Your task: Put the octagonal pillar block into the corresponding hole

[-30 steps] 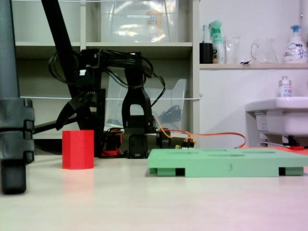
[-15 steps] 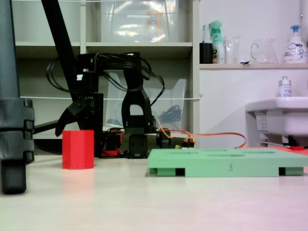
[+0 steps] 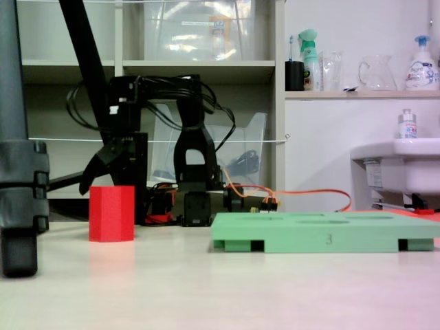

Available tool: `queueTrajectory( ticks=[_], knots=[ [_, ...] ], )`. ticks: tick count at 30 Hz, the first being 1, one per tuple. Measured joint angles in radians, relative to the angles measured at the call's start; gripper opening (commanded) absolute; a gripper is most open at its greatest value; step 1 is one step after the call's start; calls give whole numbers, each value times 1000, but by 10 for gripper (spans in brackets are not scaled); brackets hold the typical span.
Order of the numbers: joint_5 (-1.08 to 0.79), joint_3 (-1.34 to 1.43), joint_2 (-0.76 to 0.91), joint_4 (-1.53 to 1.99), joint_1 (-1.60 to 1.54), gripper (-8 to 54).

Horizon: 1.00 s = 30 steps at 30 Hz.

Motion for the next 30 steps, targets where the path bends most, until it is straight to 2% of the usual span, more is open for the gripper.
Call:
queueTrajectory(
  ticks=[9,16,23,30],
  knots=[
    [150,21,172,-2,-117,183],
    [328,-49,215,0,-325,184],
    [581,-279,189,0,-572,185],
    [848,-304,106,-6,-752,184]
  ],
)
